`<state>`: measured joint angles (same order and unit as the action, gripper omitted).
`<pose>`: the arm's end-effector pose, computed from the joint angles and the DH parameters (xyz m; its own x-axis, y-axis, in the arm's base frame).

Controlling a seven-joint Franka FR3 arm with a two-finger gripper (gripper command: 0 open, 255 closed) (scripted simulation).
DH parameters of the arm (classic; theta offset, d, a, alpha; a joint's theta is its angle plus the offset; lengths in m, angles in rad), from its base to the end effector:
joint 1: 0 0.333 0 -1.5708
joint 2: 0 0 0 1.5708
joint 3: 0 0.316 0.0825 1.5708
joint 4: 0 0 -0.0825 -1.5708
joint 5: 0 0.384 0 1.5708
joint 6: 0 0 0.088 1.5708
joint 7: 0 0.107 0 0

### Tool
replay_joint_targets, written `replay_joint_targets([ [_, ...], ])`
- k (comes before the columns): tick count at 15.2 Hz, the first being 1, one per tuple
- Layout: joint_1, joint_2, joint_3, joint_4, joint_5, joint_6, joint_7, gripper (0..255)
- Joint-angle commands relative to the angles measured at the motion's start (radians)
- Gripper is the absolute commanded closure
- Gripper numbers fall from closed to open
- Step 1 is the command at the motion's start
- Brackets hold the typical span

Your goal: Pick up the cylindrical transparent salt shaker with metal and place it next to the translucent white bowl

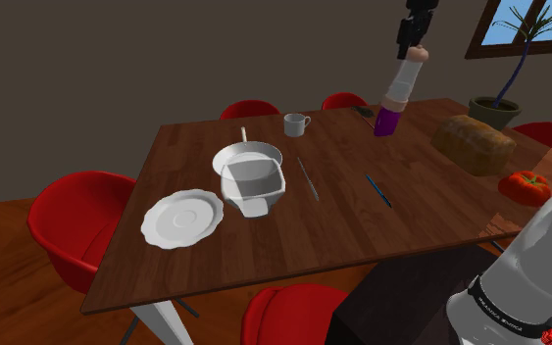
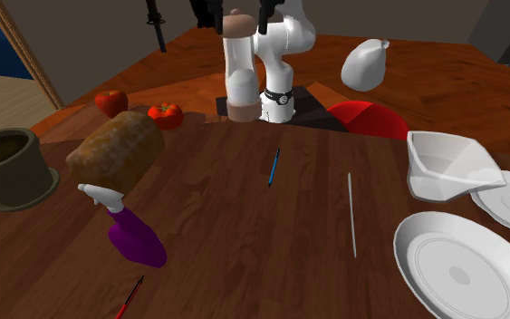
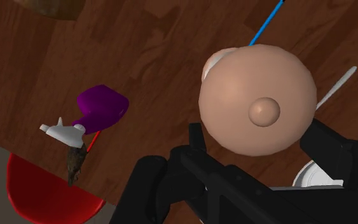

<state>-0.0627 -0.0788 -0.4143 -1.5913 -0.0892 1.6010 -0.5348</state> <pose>0.4667 -0.2625 0.6569 0.9974 0.0585 0.0411 0.0546 -0.9944 0.0910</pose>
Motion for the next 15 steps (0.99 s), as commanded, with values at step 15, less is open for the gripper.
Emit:
replay_joint_targets([
  [15,0.133,-0.300,0.279,-0.299,-0.047,-0.035,0.419,255],
])
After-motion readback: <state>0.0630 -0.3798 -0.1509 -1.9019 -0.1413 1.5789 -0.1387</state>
